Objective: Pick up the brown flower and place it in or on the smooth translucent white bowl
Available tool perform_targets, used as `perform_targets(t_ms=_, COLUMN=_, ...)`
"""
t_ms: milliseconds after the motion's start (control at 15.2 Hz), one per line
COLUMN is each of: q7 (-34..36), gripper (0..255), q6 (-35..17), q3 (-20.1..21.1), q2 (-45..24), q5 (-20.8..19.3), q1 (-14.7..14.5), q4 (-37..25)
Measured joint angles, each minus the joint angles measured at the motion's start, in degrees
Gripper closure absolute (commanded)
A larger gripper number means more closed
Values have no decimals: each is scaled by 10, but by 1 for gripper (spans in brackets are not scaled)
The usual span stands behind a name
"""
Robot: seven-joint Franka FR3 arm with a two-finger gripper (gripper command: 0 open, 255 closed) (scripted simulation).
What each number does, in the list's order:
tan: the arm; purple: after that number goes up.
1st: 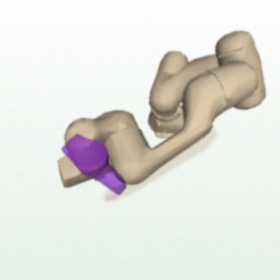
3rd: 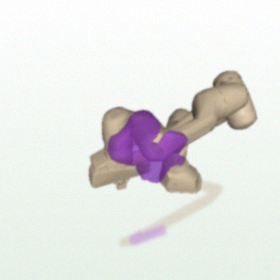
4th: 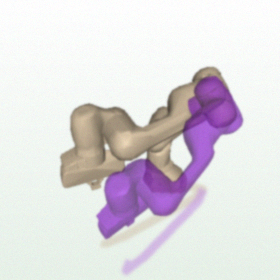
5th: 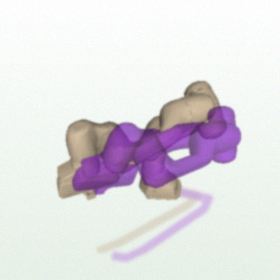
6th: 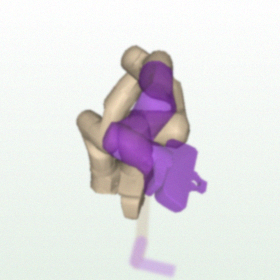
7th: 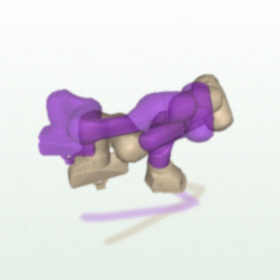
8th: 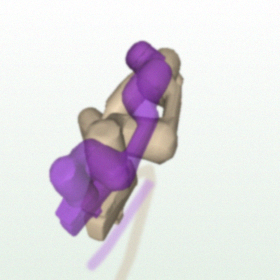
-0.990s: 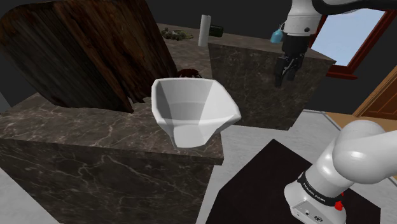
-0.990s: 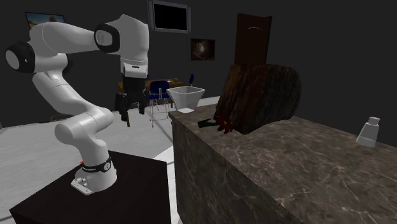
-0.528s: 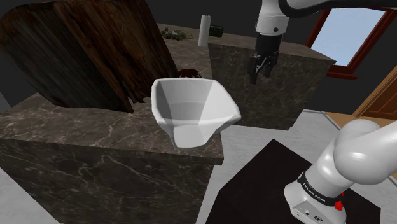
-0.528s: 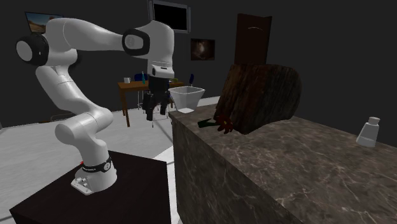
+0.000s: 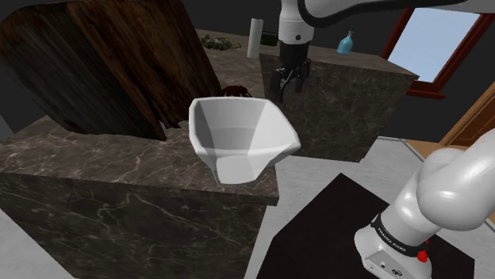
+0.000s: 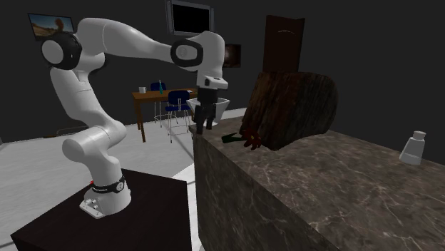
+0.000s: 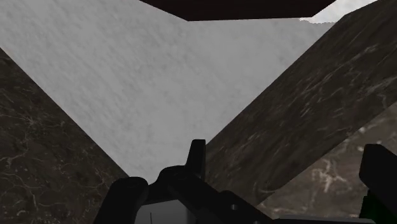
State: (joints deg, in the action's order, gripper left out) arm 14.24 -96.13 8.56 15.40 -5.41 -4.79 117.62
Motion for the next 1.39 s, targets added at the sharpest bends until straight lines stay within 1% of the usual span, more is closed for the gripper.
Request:
perform_targets(t_ms=330, q7=37, gripper=0, q6=-4, q3=30, q2=-108, q5=-34, q1=-12, q4=-105)
perform_targets(t_ms=660, q7=76, gripper=0, q6=4, q3=53, q2=-212, q5=-75, q1=-35, q4=-212)
perform_targets(t_ms=792, q7=79, gripper=0, q6=-2, q3=54, q2=-219, q5=-80, q1=-36, q4=-213)
perform_targets(t_ms=1188, q7=81, gripper=0, q6=-43, q3=50, q2=-222, q5=-83, q1=-31, q4=-175)
perform_targets(t_ms=1386, q7=82, gripper=0, q6=-49, q3=50, q2=-220, q5=-83, q1=-31, q4=-168)
